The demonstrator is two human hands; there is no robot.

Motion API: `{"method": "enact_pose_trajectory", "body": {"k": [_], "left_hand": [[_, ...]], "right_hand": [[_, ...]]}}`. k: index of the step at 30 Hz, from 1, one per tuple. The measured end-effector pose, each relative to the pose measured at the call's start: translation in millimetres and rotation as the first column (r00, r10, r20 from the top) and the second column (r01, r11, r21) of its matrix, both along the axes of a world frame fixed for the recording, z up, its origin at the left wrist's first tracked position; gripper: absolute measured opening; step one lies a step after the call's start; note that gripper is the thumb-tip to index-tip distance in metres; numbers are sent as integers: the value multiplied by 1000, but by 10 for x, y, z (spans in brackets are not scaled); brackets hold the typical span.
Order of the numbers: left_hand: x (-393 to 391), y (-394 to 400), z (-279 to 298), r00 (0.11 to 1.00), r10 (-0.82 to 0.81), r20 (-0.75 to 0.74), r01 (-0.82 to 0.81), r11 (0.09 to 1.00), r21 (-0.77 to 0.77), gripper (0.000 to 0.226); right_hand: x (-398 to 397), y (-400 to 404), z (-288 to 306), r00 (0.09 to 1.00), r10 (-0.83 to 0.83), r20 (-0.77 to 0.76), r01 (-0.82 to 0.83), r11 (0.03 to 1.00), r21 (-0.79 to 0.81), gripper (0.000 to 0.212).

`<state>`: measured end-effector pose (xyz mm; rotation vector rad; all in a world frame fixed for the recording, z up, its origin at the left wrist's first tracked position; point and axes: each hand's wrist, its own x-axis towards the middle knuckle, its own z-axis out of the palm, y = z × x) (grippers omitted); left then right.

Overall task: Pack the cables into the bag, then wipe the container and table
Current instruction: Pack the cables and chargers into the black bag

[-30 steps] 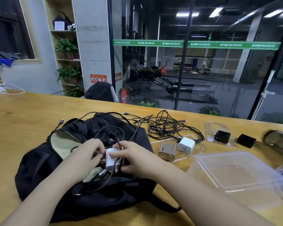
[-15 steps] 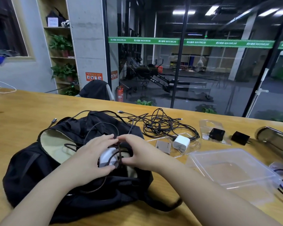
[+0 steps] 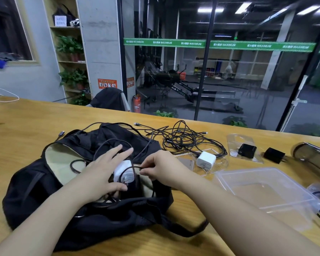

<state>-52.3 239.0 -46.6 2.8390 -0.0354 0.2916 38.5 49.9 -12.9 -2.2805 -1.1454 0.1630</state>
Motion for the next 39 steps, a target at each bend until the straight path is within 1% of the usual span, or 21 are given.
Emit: {"method": "enact_pose_trajectory", "body": {"k": [2, 3, 6, 7, 10, 12, 14, 17, 21, 23, 25, 27, 28, 30, 31, 32, 35, 36, 37, 38, 39], "left_hand": [[28, -8, -19, 994, -104, 42, 102, 994, 45, 93], [37, -1, -33, 991, -127, 51, 124, 991, 53, 87], [20, 21, -68, 992, -117, 49, 120, 991, -64, 61], [14, 26, -72, 992, -116, 42, 120, 987, -107, 57], [12, 39, -66, 994, -104, 28, 107, 977, -186, 48], [23, 46, -72, 993, -96, 66, 108, 971, -214, 51], [18, 39, -72, 992, -79, 100, 100, 968, -229, 51], [-13, 17, -57, 989, -48, 143, 84, 962, -260, 55], [-33, 1, -35, 984, -46, 170, 88, 964, -249, 50], [-25, -2, -14, 986, -43, 159, 79, 971, -227, 37], [13, 33, -6, 993, -21, 117, 43, 982, -182, 8], [45, 52, 22, 995, 5, 98, 0, 998, -58, 12], [61, 69, 38, 995, 0, 96, 0, 1000, 0, 24], [93, 69, 111, 994, -18, 111, 13, 999, 47, 71], [115, 59, 160, 991, -9, 136, 2, 999, 48, 79], [130, 35, 228, 985, 6, 170, -15, 999, 49, 75], [214, -93, 455, 930, 47, 365, -60, 998, 26, 29], [269, -139, 524, 906, 59, 419, -63, 998, -5, 20], [339, -182, 590, 887, 76, 455, -64, 997, -42, 17], [429, -214, 646, 885, 100, 454, -76, 995, -71, 18], [526, -255, 708, 901, 133, 413, -110, 991, -78, 23]], "right_hand": [[-48, 55, 2, 999, 32, -34, -31, 999, 20, 20], [-63, 67, 0, 999, 39, -30, -38, 999, 22, 24], [-24, 45, -3, 998, -58, 32, 57, 998, 21, 26], [5, 28, -20, 993, -102, 51, 102, 995, 5, 24], [59, 16, -101, 984, -157, 89, 170, 972, -162, 29], [46, 37, -166, 984, -155, 91, 173, 958, -228, 26], [61, 47, -191, 977, -201, 70, 210, 963, -169, 22], [132, 5, -85, 950, -310, 34, 309, 951, 14, 23], [183, -86, 183, 922, -384, 38, 368, 904, 218, 38], [181, -94, 267, 919, -393, 41, 366, 886, 285, 37], [169, -86, 310, 923, -383, 31, 349, 870, 349, 26], [156, -83, 322, 930, -366, 17, 331, 859, 390, 19], [158, -86, 320, 934, -357, 11, 324, 861, 393, 18], [160, -104, 312, 944, -330, -10, 308, 869, 388, 18], [166, -116, 306, 947, -320, -18, 302, 872, 385, 18], [174, -125, 299, 949, -314, -21, 298, 876, 379, 17], [186, -147, 288, 954, -300, -22, 287, 888, 358, 14], [194, -149, 286, 955, -295, -24, 284, 892, 351, 14], [198, -149, 287, 956, -292, -24, 283, 896, 343, 14], [208, -144, 294, 955, -295, -22, 285, 899, 332, 14], [221, -138, 303, 955, -297, -21, 288, 903, 320, 14]]}}
